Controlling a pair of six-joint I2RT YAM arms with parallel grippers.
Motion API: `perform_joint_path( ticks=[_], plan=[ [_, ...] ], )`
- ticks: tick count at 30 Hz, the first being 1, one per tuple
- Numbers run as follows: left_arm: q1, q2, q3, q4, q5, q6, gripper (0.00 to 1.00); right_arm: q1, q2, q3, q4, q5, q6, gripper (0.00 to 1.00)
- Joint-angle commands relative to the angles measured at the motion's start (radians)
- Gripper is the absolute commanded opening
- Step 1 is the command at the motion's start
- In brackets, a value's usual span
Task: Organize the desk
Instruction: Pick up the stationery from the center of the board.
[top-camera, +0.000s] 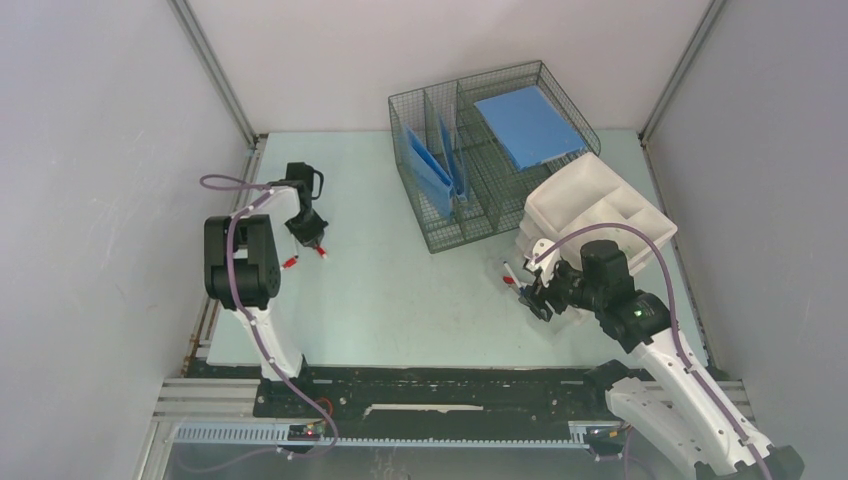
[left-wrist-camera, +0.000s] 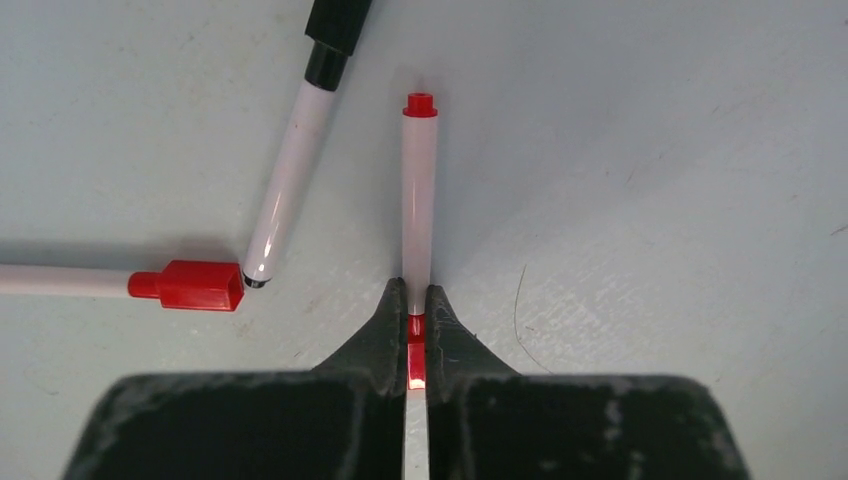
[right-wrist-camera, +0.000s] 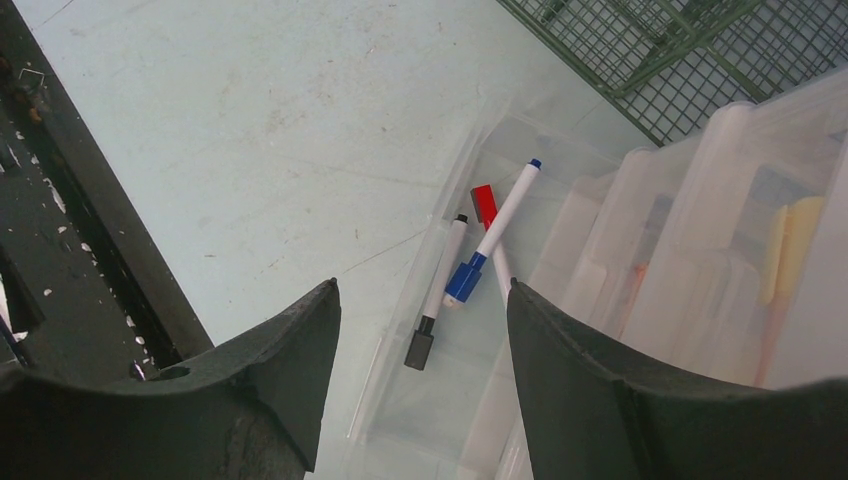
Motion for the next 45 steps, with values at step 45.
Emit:
perform_joint_path(
  ticks=[45],
  plan=[
    [-1.016, -1.212, -1.123, 1.448, 0.059, 0.008, 0.00, -0.102, -0.100, 0.085, -0.113, -0.501, 0.032, 0.73]
  ],
)
